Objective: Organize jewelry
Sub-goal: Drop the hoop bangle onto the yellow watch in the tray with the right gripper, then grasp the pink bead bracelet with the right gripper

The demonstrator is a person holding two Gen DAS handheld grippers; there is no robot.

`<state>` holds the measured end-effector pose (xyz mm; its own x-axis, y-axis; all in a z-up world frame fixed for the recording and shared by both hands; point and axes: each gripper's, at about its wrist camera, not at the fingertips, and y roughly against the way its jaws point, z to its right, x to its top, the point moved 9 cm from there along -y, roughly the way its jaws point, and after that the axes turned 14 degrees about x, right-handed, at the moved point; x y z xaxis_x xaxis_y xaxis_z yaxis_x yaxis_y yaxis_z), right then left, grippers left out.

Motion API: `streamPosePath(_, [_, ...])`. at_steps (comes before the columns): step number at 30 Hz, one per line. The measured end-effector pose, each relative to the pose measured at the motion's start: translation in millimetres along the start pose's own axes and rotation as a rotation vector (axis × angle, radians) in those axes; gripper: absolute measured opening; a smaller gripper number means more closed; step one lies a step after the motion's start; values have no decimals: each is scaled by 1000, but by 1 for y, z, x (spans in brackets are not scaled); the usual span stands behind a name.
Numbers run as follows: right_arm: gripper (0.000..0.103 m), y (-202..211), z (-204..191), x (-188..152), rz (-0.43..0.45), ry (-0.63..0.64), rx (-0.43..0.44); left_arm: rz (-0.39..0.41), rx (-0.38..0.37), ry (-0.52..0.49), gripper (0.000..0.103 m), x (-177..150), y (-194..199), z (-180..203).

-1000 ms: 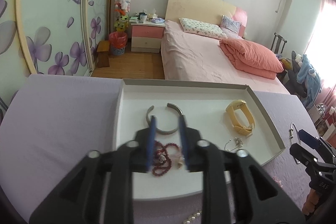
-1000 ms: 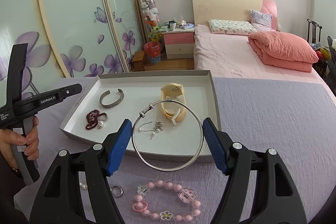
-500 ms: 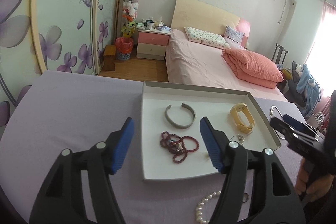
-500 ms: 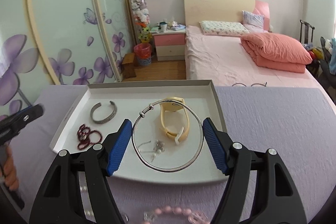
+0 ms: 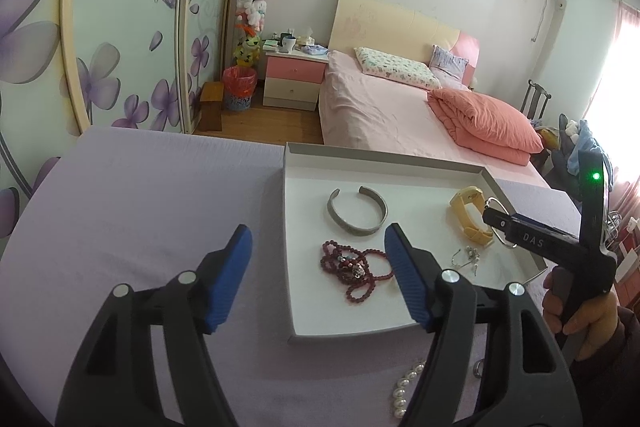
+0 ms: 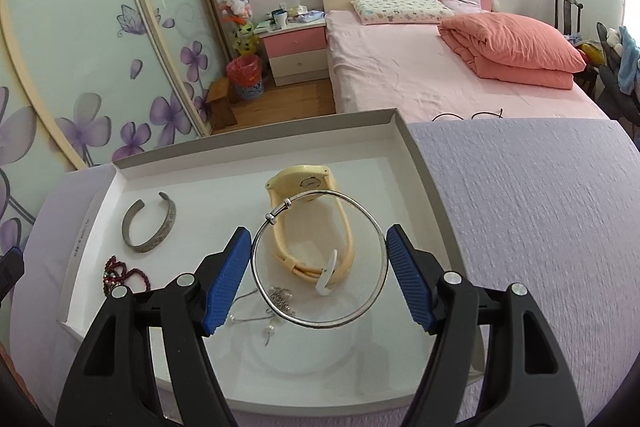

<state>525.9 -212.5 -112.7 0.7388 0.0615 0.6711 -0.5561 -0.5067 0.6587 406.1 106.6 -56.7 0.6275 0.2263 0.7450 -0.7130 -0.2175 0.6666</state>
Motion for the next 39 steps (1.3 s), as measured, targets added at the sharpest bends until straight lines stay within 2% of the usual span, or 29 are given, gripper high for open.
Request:
streamPosePath(6, [73,-2,-3,1,-7,-1,18,-10,-2,-4,69,-4,-5,4])
streamPosePath(7, [76,-1,-4,1,-8,0,26,-11,-3,-5,69,-5,-5,4])
streamPosePath(8, [86,1,-5,0,-6,2,35,-12,-4,-8,69,-6,-5,5])
streamPosePath(9, [87,5,-6,1,2,5,44,-12,-3,-12,69,-7,-5,5])
streamPosePath(18, [87,45,0,-2,59,-1,78,-4,3,-11,71,-13,4,2])
streamPosePath(24, [87,77,12,-17,80,6,59,9,-1,-13,74,-21,22,-2])
streamPosePath(29, [86,98,20,-37,84,11,48,9,-7,-23,77,-35,37,-5])
streamPosePath(34, [76,106,28,-63,56,20,18,1,-12,-32,78,-54,50,-7])
streamPosePath(39, [70,111,29,-89,31,1,47,-11,-14,-49,79,-74,62,-6])
